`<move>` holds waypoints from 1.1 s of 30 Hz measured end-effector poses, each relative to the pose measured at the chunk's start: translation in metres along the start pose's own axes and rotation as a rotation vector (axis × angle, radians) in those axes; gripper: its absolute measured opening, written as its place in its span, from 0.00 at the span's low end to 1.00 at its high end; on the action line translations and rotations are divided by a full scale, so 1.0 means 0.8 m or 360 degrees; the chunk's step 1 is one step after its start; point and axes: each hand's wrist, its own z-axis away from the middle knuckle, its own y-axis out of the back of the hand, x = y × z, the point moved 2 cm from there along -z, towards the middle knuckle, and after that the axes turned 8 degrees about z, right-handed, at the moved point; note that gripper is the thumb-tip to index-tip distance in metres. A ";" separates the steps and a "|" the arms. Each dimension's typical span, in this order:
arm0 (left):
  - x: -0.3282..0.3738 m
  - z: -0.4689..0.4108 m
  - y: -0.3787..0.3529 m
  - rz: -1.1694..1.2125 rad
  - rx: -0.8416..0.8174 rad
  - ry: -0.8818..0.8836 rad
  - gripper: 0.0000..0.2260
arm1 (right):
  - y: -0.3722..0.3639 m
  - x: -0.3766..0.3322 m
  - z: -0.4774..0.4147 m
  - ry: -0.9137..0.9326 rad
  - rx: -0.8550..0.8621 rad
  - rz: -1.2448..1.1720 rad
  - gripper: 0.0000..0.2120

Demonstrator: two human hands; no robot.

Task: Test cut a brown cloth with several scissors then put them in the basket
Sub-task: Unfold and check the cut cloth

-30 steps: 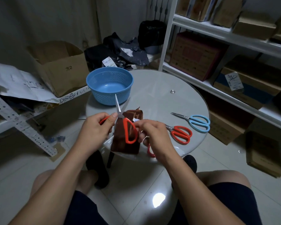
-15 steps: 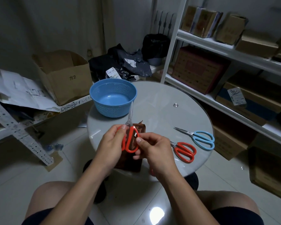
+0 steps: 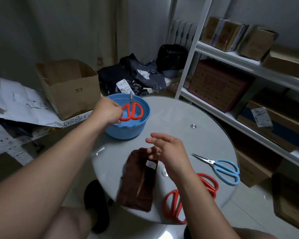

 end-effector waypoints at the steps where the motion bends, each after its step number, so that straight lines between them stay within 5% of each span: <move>1: 0.001 -0.017 -0.005 -0.0138 0.0013 -0.0014 0.05 | 0.005 0.004 0.000 -0.0023 0.0007 0.0018 0.10; 7: -0.015 -0.051 -0.039 -0.0928 0.0054 -0.0057 0.04 | 0.044 0.021 0.010 -0.0042 0.0231 0.0298 0.08; 12: -0.039 -0.048 -0.040 -0.1063 0.0091 -0.0119 0.11 | 0.057 0.027 0.024 -0.0013 0.0237 0.0484 0.06; 16: -0.040 0.019 -0.039 -0.0915 0.0340 -0.0784 0.13 | 0.087 0.046 0.023 0.0010 0.0406 0.0732 0.07; 19: -0.056 0.097 -0.053 -0.0619 0.0123 -0.1043 0.09 | 0.101 0.062 0.033 -0.0017 0.0476 0.0920 0.06; 22: -0.094 0.145 -0.064 -0.0521 0.0016 -0.0549 0.08 | 0.091 0.068 0.059 0.0009 0.0411 0.1130 0.08; 26: -0.135 0.168 -0.065 -0.0293 -0.0071 0.0249 0.19 | 0.040 0.080 0.085 -0.0084 0.0247 0.1256 0.24; 29: -0.131 0.183 -0.070 -0.0054 -0.0124 0.0449 0.24 | 0.013 0.092 0.084 -0.0180 0.0162 0.1255 0.25; 33: -0.116 0.204 -0.068 0.0488 -0.0211 0.0574 0.12 | 0.010 0.098 0.088 -0.0217 0.0129 0.0929 0.11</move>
